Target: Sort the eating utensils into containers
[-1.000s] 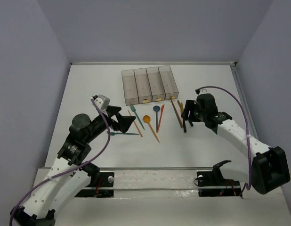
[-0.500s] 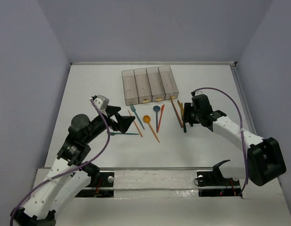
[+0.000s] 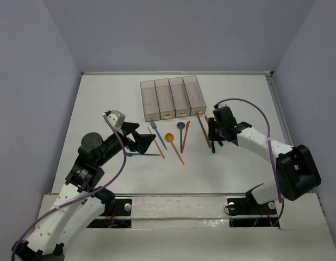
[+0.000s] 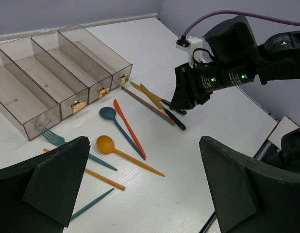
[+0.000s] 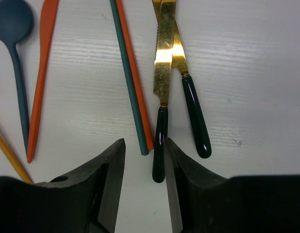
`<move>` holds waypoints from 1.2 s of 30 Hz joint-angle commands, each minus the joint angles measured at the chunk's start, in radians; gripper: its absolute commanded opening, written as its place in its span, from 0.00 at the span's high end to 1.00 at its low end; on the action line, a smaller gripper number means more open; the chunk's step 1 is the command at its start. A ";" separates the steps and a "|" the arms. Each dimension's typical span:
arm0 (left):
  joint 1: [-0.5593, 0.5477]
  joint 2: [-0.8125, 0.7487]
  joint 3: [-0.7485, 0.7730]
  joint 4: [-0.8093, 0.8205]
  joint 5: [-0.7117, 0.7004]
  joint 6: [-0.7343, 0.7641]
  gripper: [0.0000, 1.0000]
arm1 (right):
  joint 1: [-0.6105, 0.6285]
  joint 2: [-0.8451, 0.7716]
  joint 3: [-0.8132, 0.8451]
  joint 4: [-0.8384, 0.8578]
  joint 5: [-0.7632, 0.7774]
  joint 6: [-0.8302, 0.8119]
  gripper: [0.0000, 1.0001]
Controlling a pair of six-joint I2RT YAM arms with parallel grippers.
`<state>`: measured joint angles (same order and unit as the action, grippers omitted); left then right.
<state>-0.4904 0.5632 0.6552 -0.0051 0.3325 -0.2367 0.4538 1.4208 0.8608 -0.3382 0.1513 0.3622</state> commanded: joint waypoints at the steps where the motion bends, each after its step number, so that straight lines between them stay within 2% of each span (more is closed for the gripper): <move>1: 0.004 -0.017 0.043 0.034 0.003 0.008 0.01 | 0.011 0.055 0.058 -0.018 0.079 0.004 0.60; 9: 0.004 -0.023 0.043 0.036 0.008 0.010 0.01 | 0.011 0.115 0.079 -0.035 0.105 0.027 0.68; 24: 0.004 -0.031 0.043 0.037 0.016 0.008 0.01 | 0.011 0.224 0.121 -0.076 0.129 0.089 0.69; 32: 0.004 -0.042 0.043 0.037 0.019 0.008 0.01 | 0.011 0.250 0.129 -0.074 0.111 0.086 0.80; 33: 0.004 -0.042 0.041 0.037 0.017 0.008 0.01 | 0.011 0.250 0.129 -0.073 0.107 0.084 0.85; 36: 0.004 -0.042 0.041 0.037 0.016 0.008 0.01 | 0.011 0.245 0.126 -0.067 0.093 0.077 0.87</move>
<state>-0.4904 0.5327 0.6552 -0.0051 0.3336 -0.2367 0.4541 1.6577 0.9581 -0.4107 0.2474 0.4408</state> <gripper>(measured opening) 0.992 0.184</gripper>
